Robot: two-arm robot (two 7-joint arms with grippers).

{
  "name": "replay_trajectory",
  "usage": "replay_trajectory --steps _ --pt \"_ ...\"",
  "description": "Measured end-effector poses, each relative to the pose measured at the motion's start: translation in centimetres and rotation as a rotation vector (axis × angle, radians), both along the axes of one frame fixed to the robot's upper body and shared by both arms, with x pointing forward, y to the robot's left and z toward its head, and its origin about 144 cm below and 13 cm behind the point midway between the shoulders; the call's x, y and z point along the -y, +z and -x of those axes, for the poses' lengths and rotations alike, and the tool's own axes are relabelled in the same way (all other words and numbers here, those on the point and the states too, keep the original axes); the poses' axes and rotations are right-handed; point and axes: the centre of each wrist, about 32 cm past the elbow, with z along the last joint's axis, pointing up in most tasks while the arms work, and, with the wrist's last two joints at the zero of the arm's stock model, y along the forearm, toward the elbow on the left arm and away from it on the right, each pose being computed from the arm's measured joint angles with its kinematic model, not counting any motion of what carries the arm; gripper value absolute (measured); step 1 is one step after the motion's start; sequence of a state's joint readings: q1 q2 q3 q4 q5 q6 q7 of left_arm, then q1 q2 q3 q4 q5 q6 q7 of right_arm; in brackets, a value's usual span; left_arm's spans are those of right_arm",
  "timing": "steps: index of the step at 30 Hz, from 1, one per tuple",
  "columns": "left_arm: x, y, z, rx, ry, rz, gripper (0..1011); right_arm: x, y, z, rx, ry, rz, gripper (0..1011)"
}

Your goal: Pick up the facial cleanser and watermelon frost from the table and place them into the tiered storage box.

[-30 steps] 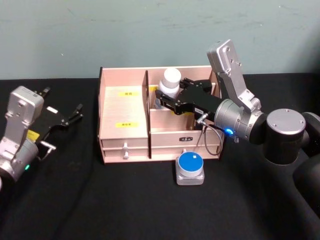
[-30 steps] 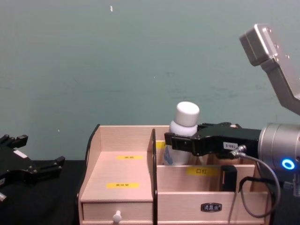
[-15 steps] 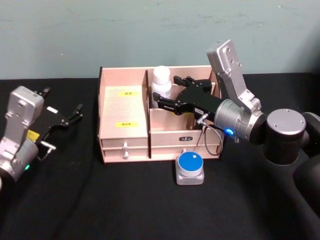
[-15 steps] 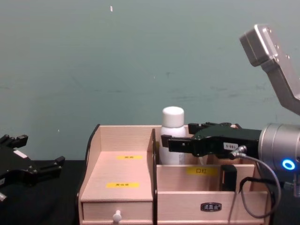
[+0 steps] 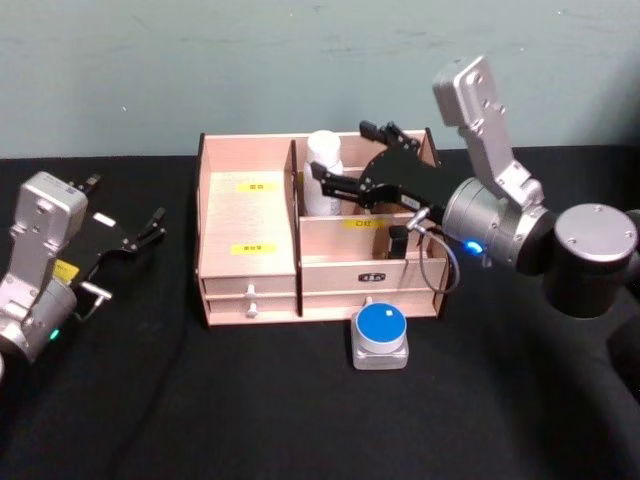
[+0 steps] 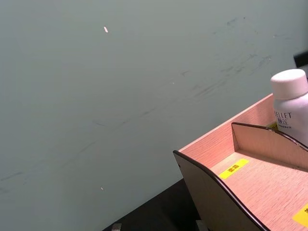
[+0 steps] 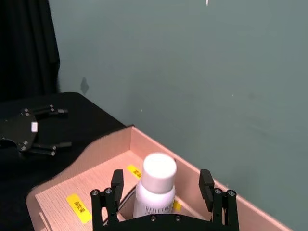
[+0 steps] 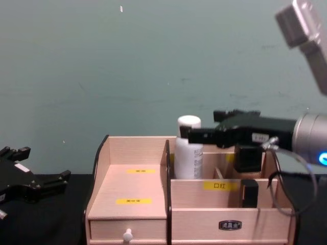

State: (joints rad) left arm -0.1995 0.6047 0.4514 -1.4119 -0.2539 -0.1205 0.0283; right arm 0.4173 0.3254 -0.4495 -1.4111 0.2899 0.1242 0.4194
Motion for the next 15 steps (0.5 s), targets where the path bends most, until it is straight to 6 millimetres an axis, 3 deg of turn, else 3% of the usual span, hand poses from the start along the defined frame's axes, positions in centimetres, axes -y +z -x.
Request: replay_trajectory --steps 8,15 --pt "0.0 0.0 0.0 0.000 0.000 0.000 1001 1.4 3.0 2.5 0.025 0.019 0.009 1002" --pt "0.0 0.0 0.0 0.000 0.000 0.000 1001 3.3 4.7 6.8 -0.015 0.029 0.005 1003"
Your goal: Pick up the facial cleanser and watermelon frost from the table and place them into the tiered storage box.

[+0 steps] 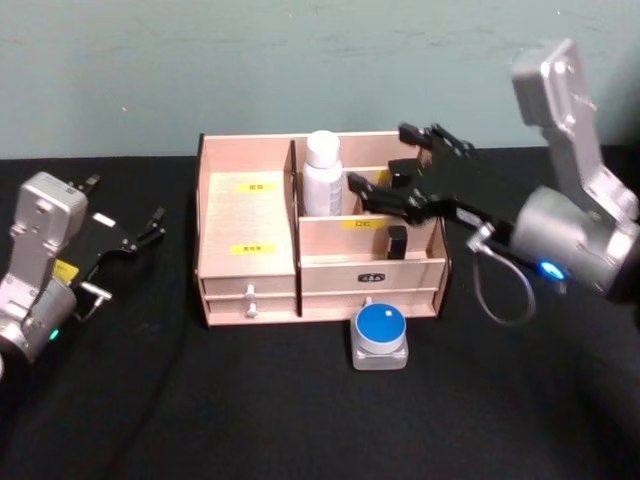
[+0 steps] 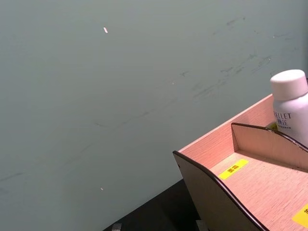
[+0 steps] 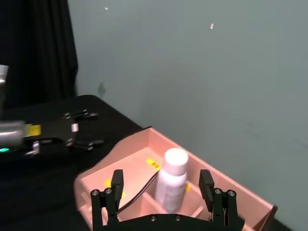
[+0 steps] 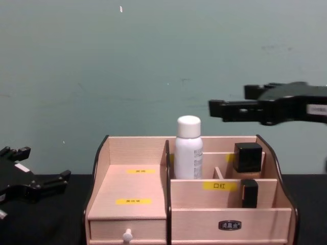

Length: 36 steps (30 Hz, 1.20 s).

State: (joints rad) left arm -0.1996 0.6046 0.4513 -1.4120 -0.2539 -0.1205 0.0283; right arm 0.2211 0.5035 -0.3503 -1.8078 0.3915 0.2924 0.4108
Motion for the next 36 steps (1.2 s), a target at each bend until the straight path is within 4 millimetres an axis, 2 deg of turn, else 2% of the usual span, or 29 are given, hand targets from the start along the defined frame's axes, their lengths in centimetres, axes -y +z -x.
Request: replay_trajectory --steps 6,9,15,20,26,36 --pt "0.0 0.0 0.0 0.000 0.000 0.000 1001 1.2 -0.2 4.2 -0.039 0.016 -0.001 1002" --pt "0.0 0.0 0.0 0.000 0.000 0.000 1001 1.5 -0.6 5.4 -0.058 0.021 0.003 1003" --pt "0.0 0.0 0.0 0.000 0.000 0.000 1001 2.1 -2.7 9.3 -0.141 0.008 0.046 1003" --pt "0.0 0.0 0.0 0.000 0.000 0.000 1001 2.2 -4.1 11.2 -0.193 -0.015 0.067 1002" --pt "0.0 0.0 0.0 0.000 0.000 0.000 1001 2.1 -5.3 12.3 -0.233 -0.044 0.103 1002" --pt "0.0 0.0 0.0 0.000 0.000 0.000 1001 1.8 -6.7 11.5 -0.300 -0.087 0.114 1003"
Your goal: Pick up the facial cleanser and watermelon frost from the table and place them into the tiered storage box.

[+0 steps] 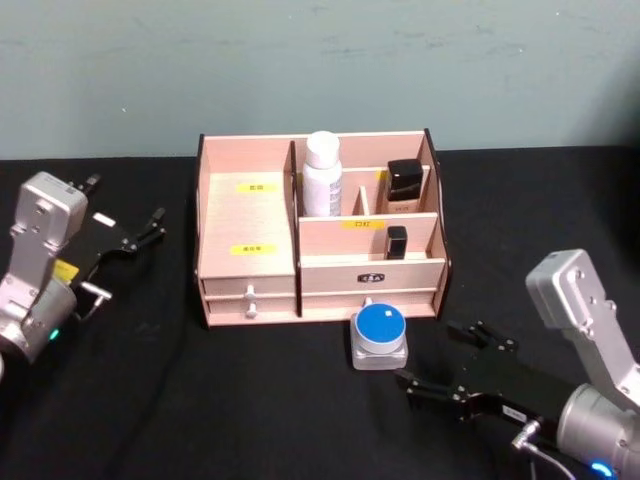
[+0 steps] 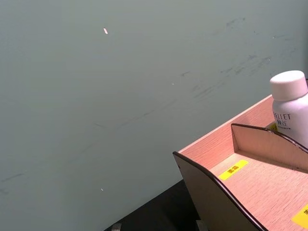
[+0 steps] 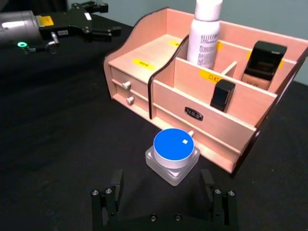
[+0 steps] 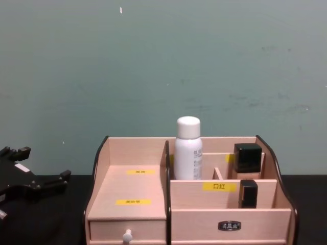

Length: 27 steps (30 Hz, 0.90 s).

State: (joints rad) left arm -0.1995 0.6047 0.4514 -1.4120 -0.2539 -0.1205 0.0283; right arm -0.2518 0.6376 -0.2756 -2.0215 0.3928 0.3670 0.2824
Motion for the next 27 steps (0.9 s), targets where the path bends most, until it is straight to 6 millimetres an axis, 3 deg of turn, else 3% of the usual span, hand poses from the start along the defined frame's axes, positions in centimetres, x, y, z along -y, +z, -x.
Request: replay_trajectory --steps 27 --pt "0.0 0.0 0.0 0.000 0.000 0.000 1001 -2.6 -2.1 -4.1 0.014 0.007 0.033 1003"
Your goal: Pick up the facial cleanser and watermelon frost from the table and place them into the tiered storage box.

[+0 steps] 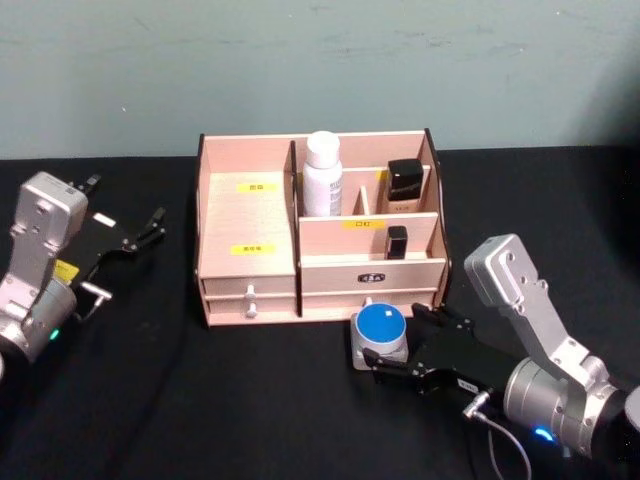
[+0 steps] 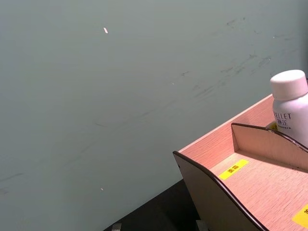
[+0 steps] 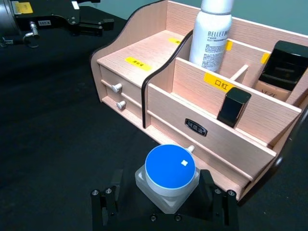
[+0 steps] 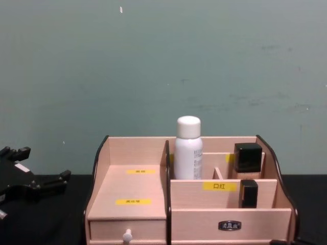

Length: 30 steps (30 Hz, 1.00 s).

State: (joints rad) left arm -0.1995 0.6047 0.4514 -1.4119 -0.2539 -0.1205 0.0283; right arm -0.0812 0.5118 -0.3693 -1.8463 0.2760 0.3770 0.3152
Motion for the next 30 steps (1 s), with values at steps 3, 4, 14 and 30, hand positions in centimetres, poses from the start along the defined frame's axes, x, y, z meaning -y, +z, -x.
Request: replay_trajectory --steps 3,4,14,30 --pt "0.0 0.0 0.0 0.000 0.000 0.000 1001 -0.2 -0.2 -0.4 0.000 0.000 0.001 1003" --pt "0.0 0.0 0.0 0.000 0.000 0.000 1001 -0.2 -0.3 -0.5 0.000 0.000 0.002 1002" --pt "0.0 0.0 0.0 0.000 0.000 0.000 1001 -0.5 -1.0 -1.4 -0.006 -0.005 0.005 1002" --pt "0.0 0.0 0.0 0.000 0.000 0.000 1001 -1.0 -1.5 -2.0 0.000 -0.001 0.011 1003"
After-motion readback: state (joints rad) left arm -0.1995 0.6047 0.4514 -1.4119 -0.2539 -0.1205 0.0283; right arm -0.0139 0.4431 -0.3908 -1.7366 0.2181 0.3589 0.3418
